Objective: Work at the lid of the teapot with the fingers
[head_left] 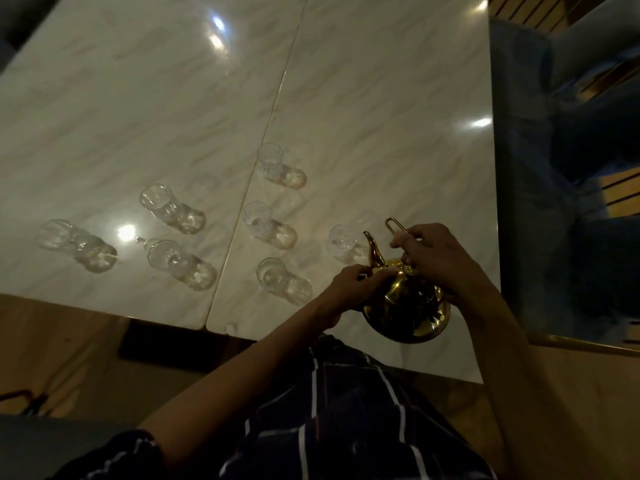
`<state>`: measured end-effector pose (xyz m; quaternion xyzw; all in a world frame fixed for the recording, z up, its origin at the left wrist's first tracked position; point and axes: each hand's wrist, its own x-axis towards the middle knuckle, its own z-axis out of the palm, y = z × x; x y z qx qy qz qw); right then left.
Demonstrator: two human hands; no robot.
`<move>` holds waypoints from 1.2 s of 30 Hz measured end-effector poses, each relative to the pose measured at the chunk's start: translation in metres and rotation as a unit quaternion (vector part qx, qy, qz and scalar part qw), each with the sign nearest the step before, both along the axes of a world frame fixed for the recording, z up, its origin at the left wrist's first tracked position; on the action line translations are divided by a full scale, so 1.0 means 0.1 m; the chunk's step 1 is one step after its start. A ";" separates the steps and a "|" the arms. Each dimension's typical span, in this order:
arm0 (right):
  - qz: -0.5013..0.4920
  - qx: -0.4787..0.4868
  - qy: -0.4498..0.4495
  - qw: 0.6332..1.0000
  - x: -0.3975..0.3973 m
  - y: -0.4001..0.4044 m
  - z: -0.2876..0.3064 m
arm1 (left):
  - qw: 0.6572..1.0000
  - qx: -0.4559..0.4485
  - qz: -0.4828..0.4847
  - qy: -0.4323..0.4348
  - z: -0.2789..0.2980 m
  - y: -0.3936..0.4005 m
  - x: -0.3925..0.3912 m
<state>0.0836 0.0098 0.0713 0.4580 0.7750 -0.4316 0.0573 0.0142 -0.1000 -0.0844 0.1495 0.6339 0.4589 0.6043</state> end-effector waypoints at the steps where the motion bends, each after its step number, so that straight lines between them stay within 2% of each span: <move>1: -0.001 -0.001 0.000 1.000 0.00 0.00 0.00 | 1.000 0.001 0.001 0.000 0.00 0.00 0.00; 21: -0.018 -0.014 0.033 0.999 0.01 0.01 -0.08 | 1.000 -0.001 0.030 0.006 0.09 -0.03 -0.02; 30: 0.042 -0.010 0.051 0.998 -0.13 -0.16 -0.10 | 0.995 0.006 0.094 0.021 0.20 -0.32 -0.08; 36: 0.116 -0.018 0.057 0.991 -0.30 -0.32 -0.14 | 0.988 0.000 0.151 0.043 0.18 -0.61 -0.14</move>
